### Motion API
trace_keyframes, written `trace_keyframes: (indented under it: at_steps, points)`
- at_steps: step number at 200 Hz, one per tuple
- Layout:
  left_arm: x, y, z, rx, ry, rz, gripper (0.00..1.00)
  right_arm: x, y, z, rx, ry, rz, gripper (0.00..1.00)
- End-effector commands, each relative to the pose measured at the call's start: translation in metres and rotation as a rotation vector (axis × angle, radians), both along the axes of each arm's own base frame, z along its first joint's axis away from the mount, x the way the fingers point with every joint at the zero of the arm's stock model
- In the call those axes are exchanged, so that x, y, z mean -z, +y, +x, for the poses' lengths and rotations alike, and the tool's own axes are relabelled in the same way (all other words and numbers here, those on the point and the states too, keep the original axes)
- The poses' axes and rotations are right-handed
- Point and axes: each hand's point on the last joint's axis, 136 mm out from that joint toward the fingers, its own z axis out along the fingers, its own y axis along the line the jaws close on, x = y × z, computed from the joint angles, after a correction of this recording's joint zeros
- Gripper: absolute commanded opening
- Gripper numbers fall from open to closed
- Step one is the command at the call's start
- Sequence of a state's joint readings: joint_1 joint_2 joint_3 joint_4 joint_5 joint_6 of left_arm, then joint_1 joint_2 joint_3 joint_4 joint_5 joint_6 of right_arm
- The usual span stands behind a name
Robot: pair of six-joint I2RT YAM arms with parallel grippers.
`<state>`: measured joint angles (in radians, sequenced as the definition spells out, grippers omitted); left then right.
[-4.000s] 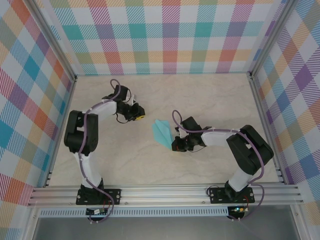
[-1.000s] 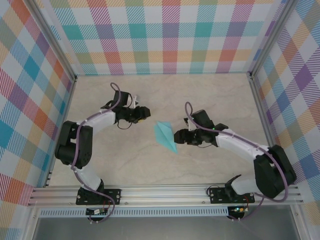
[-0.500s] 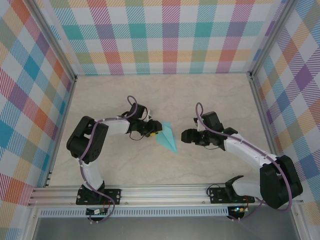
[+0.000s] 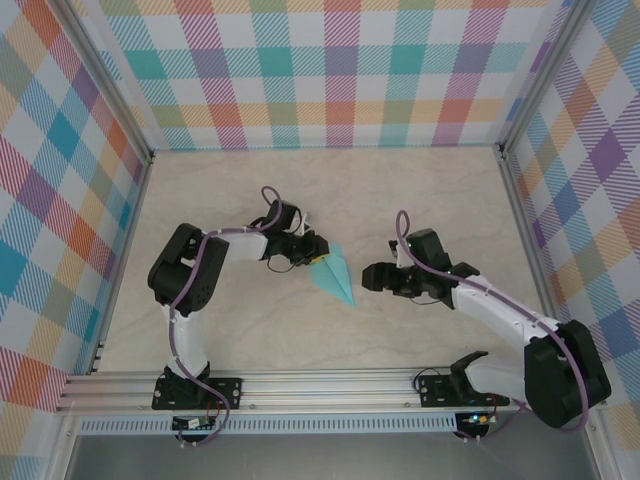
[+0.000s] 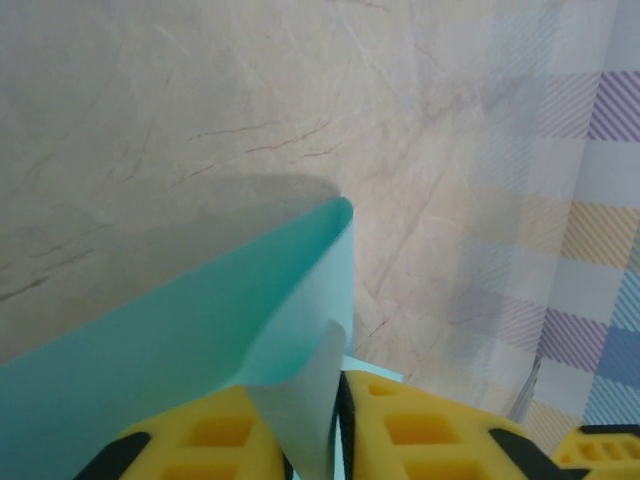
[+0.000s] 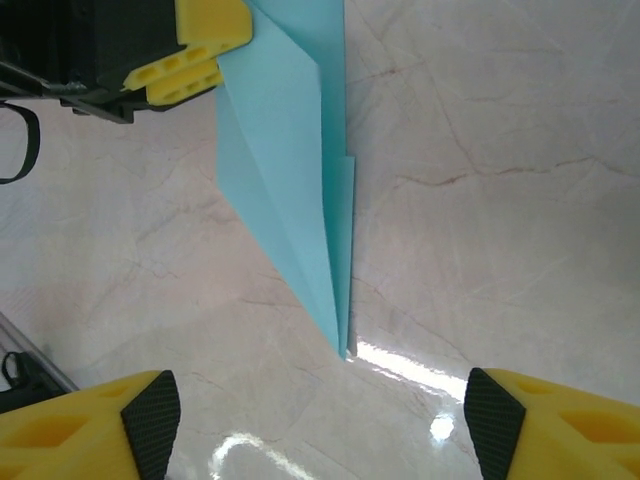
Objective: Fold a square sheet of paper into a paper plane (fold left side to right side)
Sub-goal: Turn over the paper at the center of the table.
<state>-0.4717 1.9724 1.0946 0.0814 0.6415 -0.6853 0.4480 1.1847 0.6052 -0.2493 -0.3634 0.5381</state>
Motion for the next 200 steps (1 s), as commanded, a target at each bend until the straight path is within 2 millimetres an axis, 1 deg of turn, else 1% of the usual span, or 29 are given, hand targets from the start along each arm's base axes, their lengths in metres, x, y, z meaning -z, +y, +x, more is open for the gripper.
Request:
trace_keyframes:
  at_steps: [1,13,32,46,67,82,96,109,129,144,162,179,200]
  points:
    - [-0.03,-0.013,0.009,0.029,-0.074,-0.059,0.14,-0.018,0.004,0.005,0.006,-0.017,0.158,0.84]
    - [-0.044,-0.014,0.01,0.031,-0.105,-0.072,0.11,-0.026,-0.001,0.007,0.018,-0.019,0.241,0.89]
    - [-0.076,-0.013,0.011,0.031,-0.165,-0.093,0.07,-0.043,-0.011,0.01,0.028,-0.046,0.362,1.0]
    - [-0.1,-0.012,0.01,0.031,-0.209,-0.102,0.06,-0.057,-0.02,0.011,0.034,-0.07,0.442,1.0]
    - [-0.149,-0.007,0.008,0.024,-0.303,-0.124,0.06,-0.08,-0.029,0.013,0.029,-0.113,0.543,1.0]
    - [-0.187,-0.004,0.006,0.019,-0.381,-0.138,0.06,-0.098,-0.027,0.013,-0.009,-0.146,0.592,1.0]
    - [-0.22,0.0,0.004,0.014,-0.45,-0.152,0.06,-0.119,-0.023,0.011,-0.057,-0.187,0.64,1.0]
    - [-0.247,0.003,0.001,0.008,-0.502,-0.171,0.07,-0.138,-0.021,0.009,-0.095,-0.224,0.656,1.0]
    - [-0.286,0.005,-0.005,0.006,-0.57,-0.215,0.07,-0.158,-0.015,0.005,-0.15,-0.272,0.659,1.0]
    - [-0.308,0.005,-0.009,0.01,-0.601,-0.251,0.08,-0.17,-0.005,0.001,-0.197,-0.301,0.667,1.0]
    - [-0.328,0.003,-0.015,0.02,-0.623,-0.297,0.09,-0.182,0.008,0.0,-0.244,-0.338,0.671,1.0]
    - [-0.34,0.002,-0.02,0.028,-0.628,-0.338,0.09,-0.191,0.024,0.003,-0.287,-0.353,0.682,1.0]
    - [-0.346,0.001,-0.026,0.038,-0.616,-0.382,0.1,-0.199,0.043,0.01,-0.325,-0.355,0.687,1.0]
